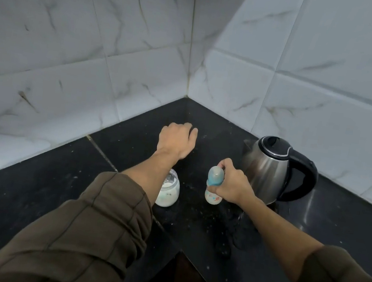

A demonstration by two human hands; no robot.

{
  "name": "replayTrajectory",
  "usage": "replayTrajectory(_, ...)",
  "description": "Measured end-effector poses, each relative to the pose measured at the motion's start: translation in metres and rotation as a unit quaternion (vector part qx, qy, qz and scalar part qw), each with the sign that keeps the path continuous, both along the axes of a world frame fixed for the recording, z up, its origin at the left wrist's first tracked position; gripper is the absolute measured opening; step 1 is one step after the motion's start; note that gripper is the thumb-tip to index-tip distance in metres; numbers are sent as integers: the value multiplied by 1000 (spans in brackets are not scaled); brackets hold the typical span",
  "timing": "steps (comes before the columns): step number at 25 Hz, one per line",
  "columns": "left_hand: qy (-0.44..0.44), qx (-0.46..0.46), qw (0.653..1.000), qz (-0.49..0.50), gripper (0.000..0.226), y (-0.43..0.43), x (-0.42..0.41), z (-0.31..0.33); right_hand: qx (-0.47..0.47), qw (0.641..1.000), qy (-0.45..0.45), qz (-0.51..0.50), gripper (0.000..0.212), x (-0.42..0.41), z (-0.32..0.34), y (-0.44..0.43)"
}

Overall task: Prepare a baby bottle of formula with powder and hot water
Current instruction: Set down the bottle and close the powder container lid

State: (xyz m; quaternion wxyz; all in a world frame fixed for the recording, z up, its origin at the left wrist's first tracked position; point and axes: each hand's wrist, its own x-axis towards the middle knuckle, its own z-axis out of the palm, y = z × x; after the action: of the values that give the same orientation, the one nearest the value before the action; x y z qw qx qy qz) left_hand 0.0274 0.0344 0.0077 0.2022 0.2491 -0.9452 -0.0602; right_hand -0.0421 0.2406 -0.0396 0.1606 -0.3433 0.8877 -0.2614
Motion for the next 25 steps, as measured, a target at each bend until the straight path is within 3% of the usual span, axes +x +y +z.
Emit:
replayTrajectory(15,-34,12,999,13,47,13,0,-4,27,1000,0,10,67,-4,-9,7)
replayTrajectory(22,-23,-3,1000,18,47,12,8,8,35,999,18,23,98,3,1,7)
replayTrajectory(25,-23,-11,1000,17,46,14,10,11,35,998,44,36,100,6,6,5)
